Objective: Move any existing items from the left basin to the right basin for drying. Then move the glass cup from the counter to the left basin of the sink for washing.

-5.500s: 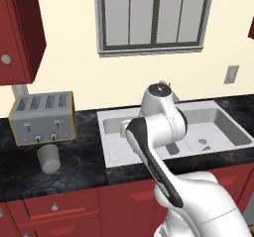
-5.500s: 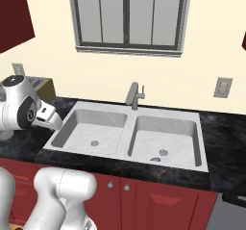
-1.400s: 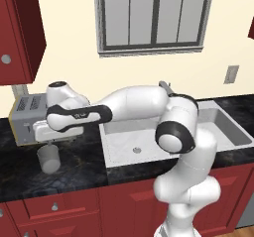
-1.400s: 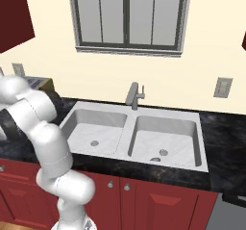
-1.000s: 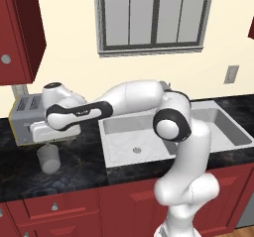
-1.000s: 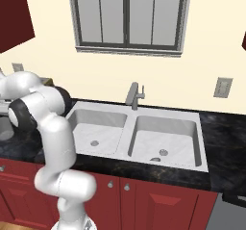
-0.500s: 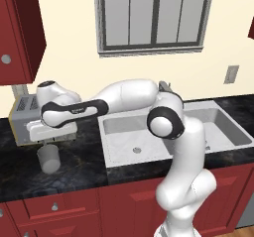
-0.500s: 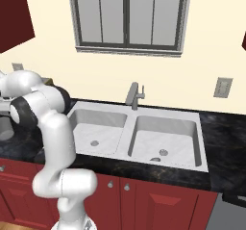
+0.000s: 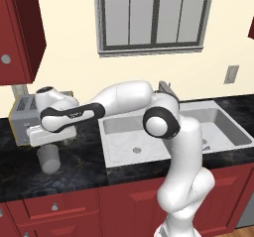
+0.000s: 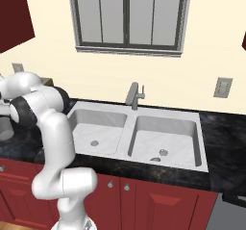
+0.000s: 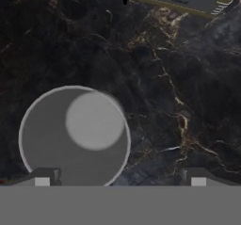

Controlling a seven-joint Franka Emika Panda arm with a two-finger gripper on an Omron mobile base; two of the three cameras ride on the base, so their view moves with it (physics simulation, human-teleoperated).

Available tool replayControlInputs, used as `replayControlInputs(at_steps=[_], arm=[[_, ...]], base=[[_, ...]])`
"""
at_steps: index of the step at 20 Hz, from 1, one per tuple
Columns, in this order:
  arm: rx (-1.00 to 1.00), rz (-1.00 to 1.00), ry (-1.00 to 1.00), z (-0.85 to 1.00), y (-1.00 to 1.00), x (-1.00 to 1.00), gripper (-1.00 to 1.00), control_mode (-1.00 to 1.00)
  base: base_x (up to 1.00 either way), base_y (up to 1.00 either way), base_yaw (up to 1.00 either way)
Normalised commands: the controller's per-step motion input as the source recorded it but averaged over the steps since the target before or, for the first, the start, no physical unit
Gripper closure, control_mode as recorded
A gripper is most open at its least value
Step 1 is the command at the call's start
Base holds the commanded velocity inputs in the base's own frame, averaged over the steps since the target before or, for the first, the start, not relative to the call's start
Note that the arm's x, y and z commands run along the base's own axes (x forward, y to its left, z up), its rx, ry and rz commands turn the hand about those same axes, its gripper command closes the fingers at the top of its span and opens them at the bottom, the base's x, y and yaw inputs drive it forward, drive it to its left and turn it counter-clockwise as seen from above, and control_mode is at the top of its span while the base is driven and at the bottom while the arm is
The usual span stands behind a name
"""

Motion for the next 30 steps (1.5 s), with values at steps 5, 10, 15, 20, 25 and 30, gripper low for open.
replayControlInputs(at_steps=[5, 10, 15, 20, 25, 30], arm=[[0.0, 0.0, 0.0, -0.08, -0.02, 0.0, -1.0, -1.0], [0.0, 0.0, 0.0, -0.13, -0.02, 0.03, -1.0, -1.0], [0.0, 0.0, 0.0, -0.11, -0.03, 0.02, -1.0, -1.0], [0.0, 0.0, 0.0, -0.08, -0.03, 0.0, -1.0, -1.0], [0.0, 0.0, 0.0, -0.08, -0.01, 0.01, -1.0, -1.0], [0.0, 0.0, 0.0, -0.1, -0.01, 0.06, -1.0, -1.0]], base=[[0.0, 0.0, 0.0], [0.0, 0.0, 0.0], [0.0, 0.0, 0.0], [0.0, 0.0, 0.0], [0.0, 0.0, 0.0], [0.0, 0.0, 0.0]])
